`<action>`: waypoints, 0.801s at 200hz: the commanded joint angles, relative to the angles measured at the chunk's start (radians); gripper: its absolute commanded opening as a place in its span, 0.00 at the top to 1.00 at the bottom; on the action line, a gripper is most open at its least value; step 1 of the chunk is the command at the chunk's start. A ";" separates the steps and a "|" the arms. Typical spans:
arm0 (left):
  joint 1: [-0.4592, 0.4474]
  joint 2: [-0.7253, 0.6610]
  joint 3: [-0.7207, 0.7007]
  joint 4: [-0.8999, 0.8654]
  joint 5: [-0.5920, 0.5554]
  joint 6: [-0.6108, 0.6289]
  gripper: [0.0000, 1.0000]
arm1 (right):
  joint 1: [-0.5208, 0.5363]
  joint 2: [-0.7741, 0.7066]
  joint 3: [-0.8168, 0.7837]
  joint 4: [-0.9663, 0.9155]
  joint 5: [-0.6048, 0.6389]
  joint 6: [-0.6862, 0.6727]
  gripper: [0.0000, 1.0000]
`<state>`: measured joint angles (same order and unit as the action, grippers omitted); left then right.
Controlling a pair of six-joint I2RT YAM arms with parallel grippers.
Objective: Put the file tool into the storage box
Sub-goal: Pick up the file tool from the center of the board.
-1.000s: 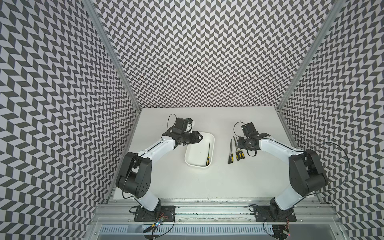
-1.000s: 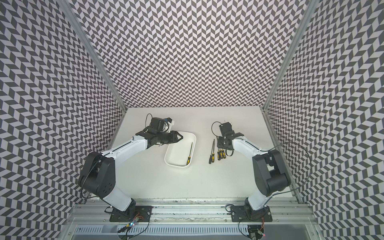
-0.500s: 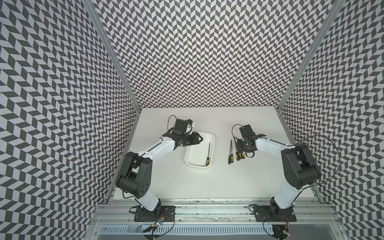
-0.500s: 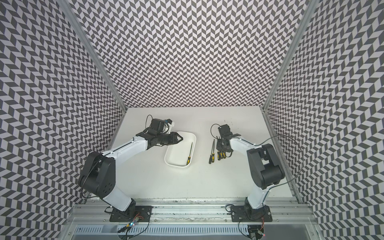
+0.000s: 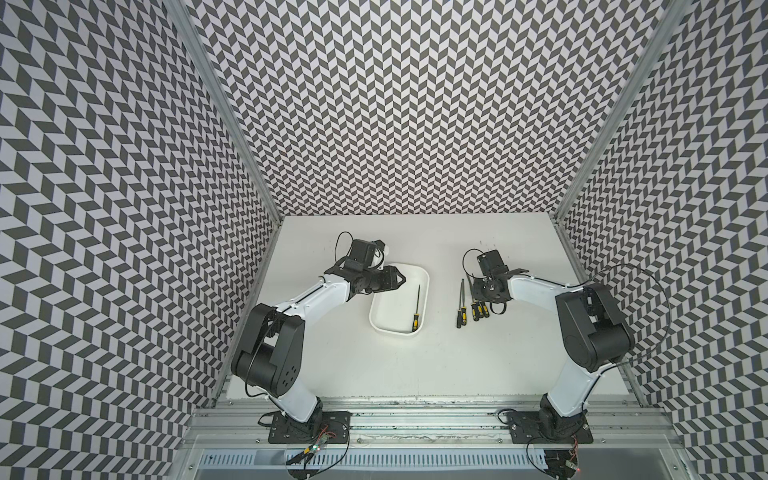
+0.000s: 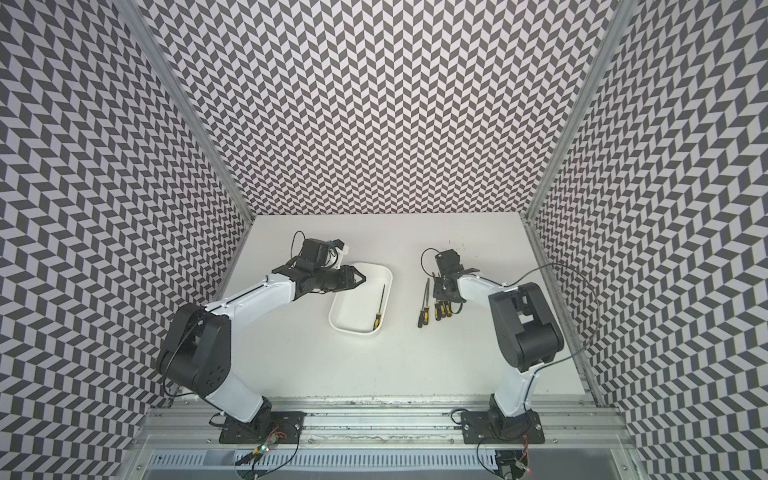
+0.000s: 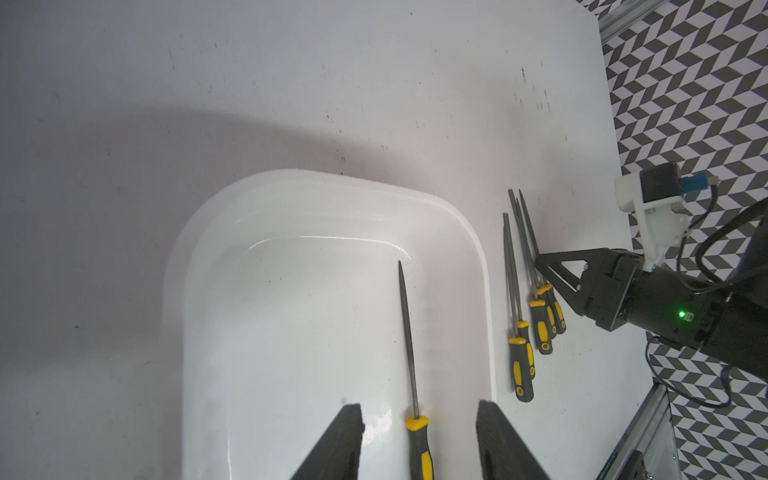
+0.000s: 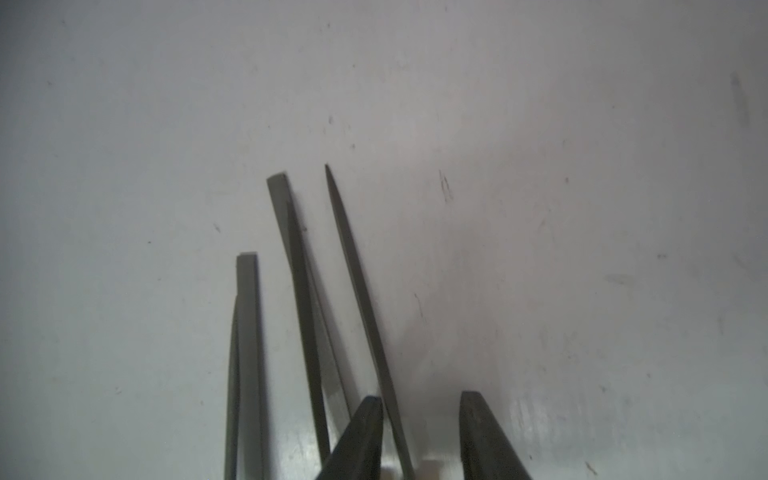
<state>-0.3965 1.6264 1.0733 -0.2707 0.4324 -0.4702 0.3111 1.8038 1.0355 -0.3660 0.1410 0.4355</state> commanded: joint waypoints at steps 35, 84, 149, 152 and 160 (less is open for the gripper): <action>0.015 -0.045 -0.005 0.024 0.009 -0.005 0.50 | 0.014 0.080 -0.020 -0.046 0.021 -0.006 0.73; 0.021 -0.047 -0.006 0.028 0.011 -0.009 0.50 | 0.042 0.102 -0.061 -0.034 0.006 0.000 0.98; 0.025 -0.047 0.007 0.028 0.021 -0.011 0.50 | 0.039 0.038 0.010 -0.049 -0.044 -0.016 1.00; 0.026 -0.047 0.007 0.029 0.022 -0.012 0.50 | 0.038 0.030 0.017 -0.050 -0.050 -0.017 1.00; 0.025 -0.045 0.009 0.030 0.026 -0.012 0.50 | 0.038 0.006 0.033 -0.054 -0.066 -0.018 1.00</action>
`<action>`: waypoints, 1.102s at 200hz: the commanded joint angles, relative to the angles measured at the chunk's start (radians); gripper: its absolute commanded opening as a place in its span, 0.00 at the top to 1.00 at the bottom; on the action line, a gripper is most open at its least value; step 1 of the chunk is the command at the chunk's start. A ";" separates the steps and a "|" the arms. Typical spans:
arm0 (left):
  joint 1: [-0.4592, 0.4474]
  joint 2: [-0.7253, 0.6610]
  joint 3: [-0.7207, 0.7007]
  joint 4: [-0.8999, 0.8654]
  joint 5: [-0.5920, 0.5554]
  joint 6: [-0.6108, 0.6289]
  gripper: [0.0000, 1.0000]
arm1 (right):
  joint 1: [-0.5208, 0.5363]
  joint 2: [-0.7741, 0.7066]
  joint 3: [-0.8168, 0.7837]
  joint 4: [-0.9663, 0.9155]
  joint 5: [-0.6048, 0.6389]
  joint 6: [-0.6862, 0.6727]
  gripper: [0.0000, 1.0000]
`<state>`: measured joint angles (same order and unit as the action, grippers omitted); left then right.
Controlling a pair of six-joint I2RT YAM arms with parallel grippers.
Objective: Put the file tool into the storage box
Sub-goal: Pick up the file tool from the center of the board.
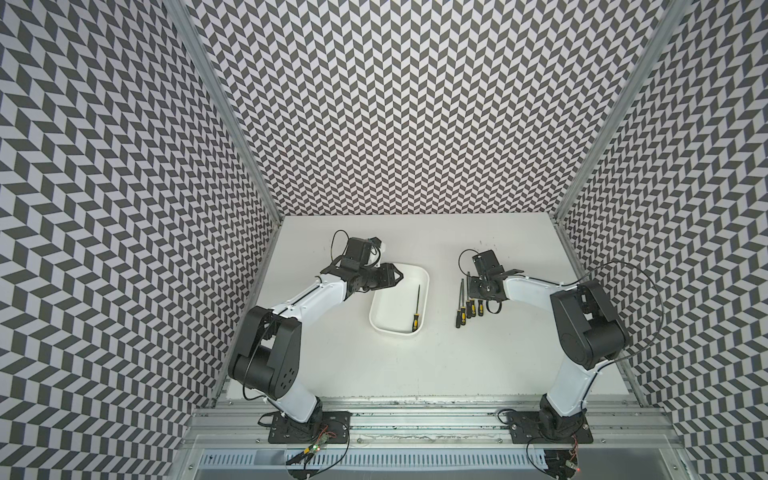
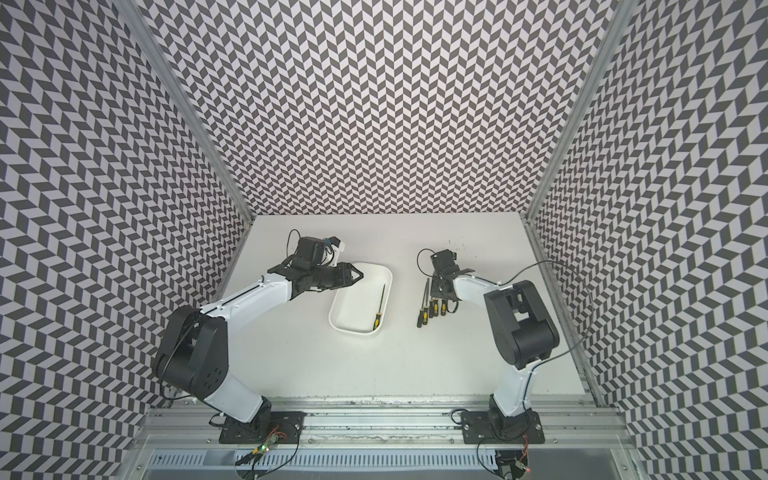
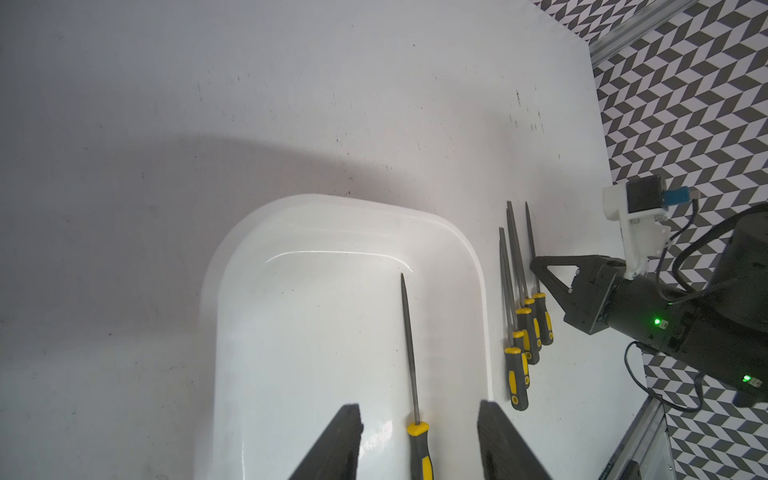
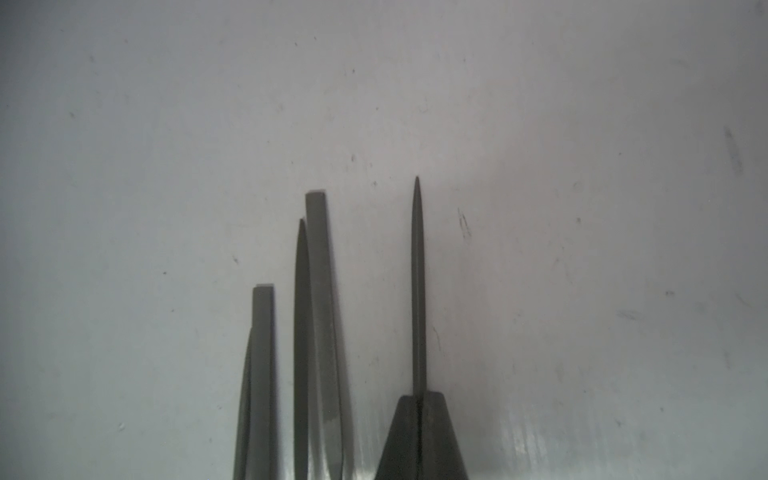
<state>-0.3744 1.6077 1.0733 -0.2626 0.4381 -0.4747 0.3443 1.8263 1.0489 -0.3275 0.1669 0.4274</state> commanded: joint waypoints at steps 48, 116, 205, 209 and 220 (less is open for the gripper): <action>0.003 -0.026 0.016 0.028 0.031 -0.008 0.50 | 0.000 -0.178 0.103 -0.084 -0.204 -0.001 1.00; 0.018 -0.048 -0.054 0.292 0.268 -0.146 0.47 | 0.001 -0.279 0.067 0.075 -0.586 0.042 1.00; -0.028 0.004 -0.004 0.489 0.383 -0.260 0.41 | 0.048 -0.258 0.057 0.306 -0.825 0.151 1.00; -0.030 0.007 -0.002 0.489 0.381 -0.260 0.41 | 0.052 -0.256 0.060 0.311 -0.828 0.154 1.00; -0.038 0.013 0.003 0.492 0.374 -0.258 0.41 | 0.067 -0.249 0.066 0.323 -0.838 0.166 1.00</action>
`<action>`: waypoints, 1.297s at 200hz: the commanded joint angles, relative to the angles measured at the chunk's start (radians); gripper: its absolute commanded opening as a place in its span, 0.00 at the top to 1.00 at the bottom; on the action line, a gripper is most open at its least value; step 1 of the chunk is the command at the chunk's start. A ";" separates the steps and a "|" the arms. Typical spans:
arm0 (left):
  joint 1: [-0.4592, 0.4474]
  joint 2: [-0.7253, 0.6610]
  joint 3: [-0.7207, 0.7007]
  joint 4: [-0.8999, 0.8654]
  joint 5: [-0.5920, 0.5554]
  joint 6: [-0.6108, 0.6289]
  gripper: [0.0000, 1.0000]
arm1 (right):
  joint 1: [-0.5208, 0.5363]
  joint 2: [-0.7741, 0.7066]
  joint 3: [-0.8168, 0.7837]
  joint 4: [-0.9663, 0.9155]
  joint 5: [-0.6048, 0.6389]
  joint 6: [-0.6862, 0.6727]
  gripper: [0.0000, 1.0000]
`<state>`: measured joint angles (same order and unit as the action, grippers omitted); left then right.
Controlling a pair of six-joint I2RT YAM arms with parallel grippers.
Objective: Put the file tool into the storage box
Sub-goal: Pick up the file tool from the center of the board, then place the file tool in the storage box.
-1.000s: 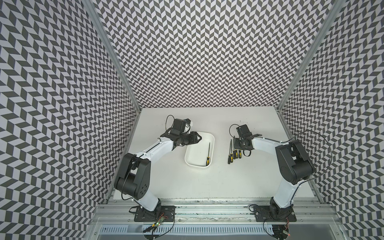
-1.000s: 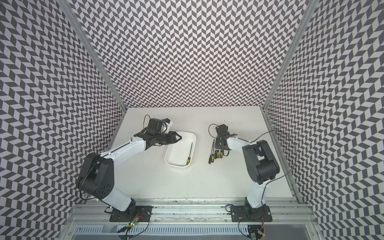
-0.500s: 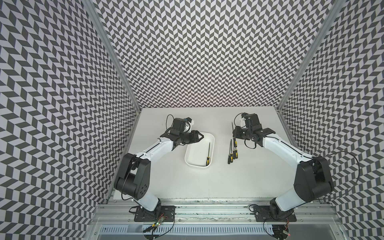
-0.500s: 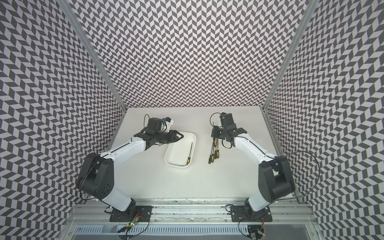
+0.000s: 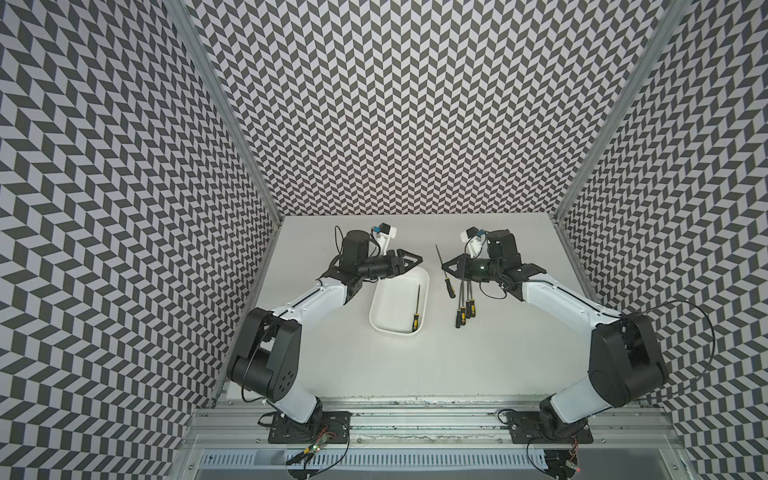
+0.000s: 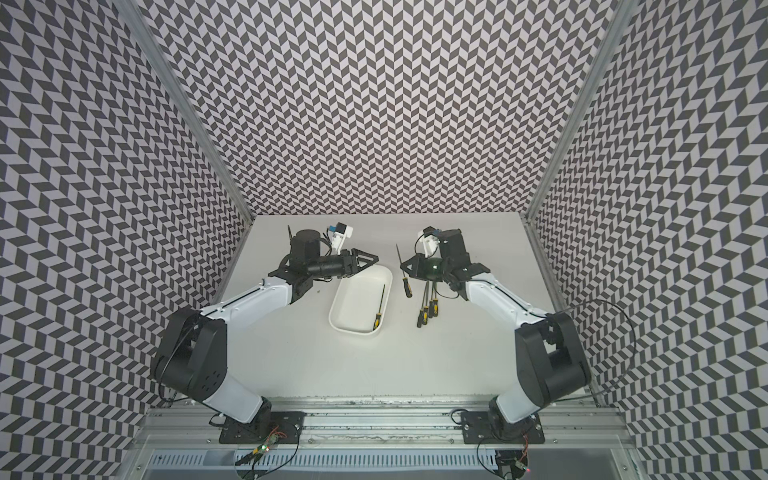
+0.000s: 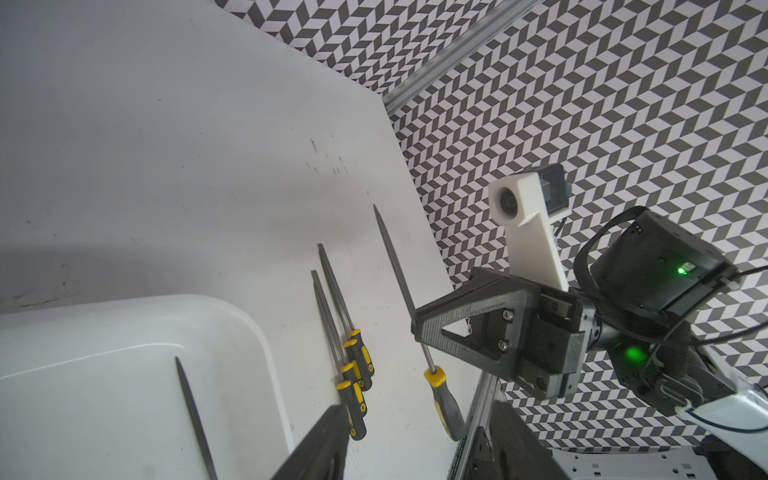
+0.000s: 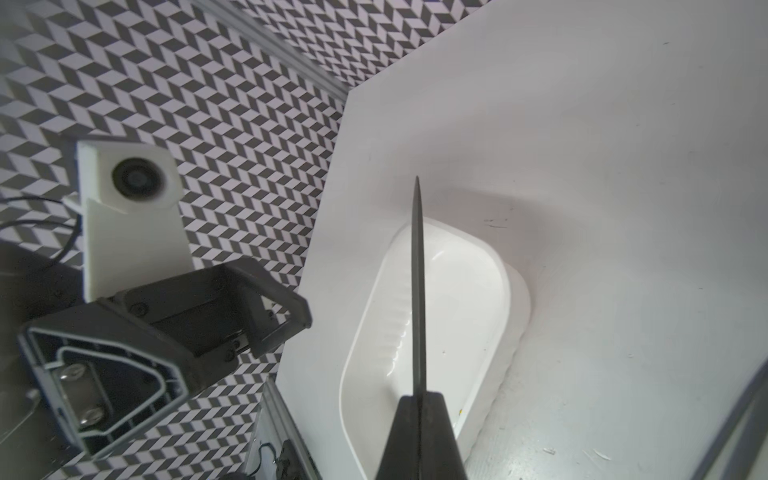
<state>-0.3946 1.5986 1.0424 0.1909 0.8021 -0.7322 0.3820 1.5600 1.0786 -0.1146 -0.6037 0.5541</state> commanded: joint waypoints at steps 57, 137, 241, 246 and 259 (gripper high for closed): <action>-0.041 0.054 0.060 0.028 -0.014 0.014 0.41 | 0.089 0.043 0.069 0.137 -0.086 0.068 1.00; -0.045 0.062 0.067 0.039 -0.033 0.021 0.56 | 0.121 0.021 0.060 0.118 -0.093 0.063 1.00; -0.053 0.040 0.070 -0.058 -0.104 0.116 0.91 | 0.120 -0.013 0.082 0.049 -0.028 0.033 0.66; -0.053 0.040 0.073 -0.079 -0.115 0.132 0.91 | 0.121 -0.016 0.087 0.037 -0.016 0.022 0.64; -0.049 0.034 0.077 -0.129 -0.138 0.170 0.91 | 0.118 -0.028 0.093 0.009 0.029 -0.004 0.61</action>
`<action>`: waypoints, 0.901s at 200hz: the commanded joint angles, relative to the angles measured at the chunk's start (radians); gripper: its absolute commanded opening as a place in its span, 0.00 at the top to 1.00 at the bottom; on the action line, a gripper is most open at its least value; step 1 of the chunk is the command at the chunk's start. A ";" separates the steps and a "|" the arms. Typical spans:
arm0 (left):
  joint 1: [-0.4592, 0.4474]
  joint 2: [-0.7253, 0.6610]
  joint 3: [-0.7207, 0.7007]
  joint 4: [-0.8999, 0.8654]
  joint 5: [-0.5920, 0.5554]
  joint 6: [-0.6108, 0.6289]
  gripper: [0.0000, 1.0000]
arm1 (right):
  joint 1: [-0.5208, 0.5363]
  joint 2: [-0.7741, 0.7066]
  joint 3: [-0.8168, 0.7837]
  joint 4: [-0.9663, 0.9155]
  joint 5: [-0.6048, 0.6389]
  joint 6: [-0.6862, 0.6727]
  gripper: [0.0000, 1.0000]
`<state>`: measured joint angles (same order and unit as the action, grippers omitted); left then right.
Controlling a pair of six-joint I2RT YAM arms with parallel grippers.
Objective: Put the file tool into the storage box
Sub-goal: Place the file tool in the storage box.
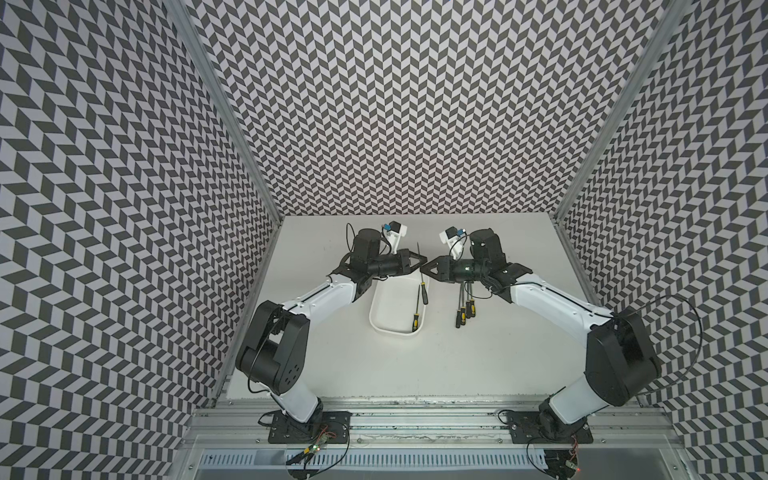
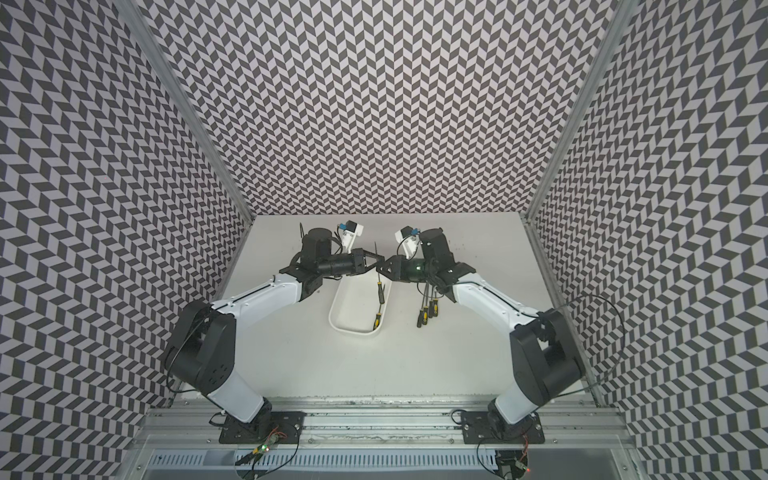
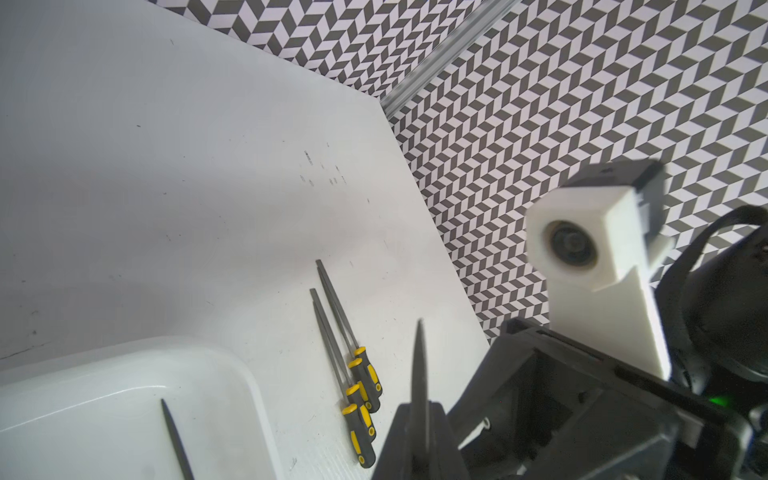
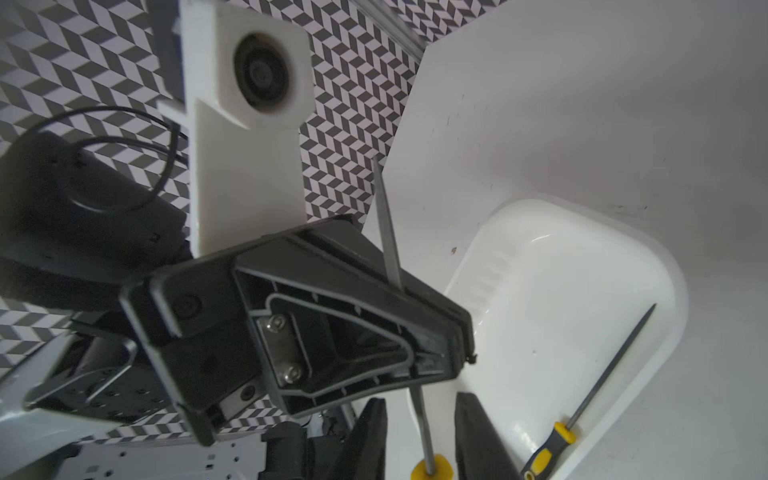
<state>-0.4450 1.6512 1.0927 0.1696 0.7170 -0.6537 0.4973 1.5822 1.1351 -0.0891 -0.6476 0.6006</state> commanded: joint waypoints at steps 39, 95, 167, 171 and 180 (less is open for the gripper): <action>0.017 -0.043 0.013 -0.209 -0.107 0.170 0.91 | -0.039 -0.097 0.019 -0.040 0.149 -0.083 0.62; 0.019 -0.013 0.003 -0.344 -0.242 0.288 0.90 | -0.066 -0.114 -0.020 -0.015 0.141 -0.074 0.64; -0.026 0.090 -0.018 -0.306 -0.283 0.311 0.87 | -0.071 -0.108 -0.029 -0.008 0.132 -0.071 0.66; -0.029 0.098 -0.017 -0.307 -0.284 0.313 0.87 | -0.073 -0.109 -0.030 -0.009 0.133 -0.071 0.66; -0.035 0.113 -0.015 -0.312 -0.295 0.318 0.86 | -0.075 -0.109 -0.033 -0.009 0.133 -0.069 0.66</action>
<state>-0.4595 1.7309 1.0866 -0.1432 0.4557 -0.3698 0.4286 1.4868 1.1191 -0.1341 -0.5159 0.5388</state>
